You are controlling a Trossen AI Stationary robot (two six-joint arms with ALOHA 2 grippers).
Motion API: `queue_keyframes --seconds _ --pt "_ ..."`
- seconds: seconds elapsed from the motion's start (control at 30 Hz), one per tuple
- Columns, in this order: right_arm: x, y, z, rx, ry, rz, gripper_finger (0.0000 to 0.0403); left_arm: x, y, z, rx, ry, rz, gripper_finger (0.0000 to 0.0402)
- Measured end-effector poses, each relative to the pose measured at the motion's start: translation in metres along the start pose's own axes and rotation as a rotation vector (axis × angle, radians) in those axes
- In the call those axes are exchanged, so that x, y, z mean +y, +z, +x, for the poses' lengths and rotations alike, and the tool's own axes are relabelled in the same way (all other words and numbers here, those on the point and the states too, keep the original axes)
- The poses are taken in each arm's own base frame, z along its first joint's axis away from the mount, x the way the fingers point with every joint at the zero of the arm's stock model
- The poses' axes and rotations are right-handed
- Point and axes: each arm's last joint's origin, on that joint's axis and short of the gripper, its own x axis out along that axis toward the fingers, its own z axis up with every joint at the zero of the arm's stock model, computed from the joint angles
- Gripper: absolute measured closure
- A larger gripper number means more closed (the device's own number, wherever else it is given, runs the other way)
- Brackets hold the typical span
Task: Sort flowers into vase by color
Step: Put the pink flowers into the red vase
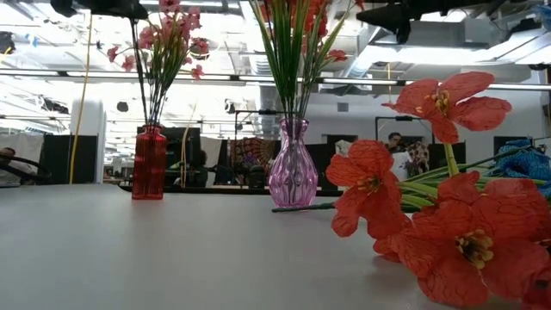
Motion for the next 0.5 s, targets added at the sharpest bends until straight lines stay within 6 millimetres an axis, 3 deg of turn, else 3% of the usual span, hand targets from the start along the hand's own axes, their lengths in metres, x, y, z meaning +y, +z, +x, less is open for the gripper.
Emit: queue_keyframes --seconds 0.5 --pt "-0.0057 -0.0003 0.0014 0.001 -0.028 0.000 0.0177 -0.0028 0.0069 0.0055 0.002 0.037 0.025 0.0395"
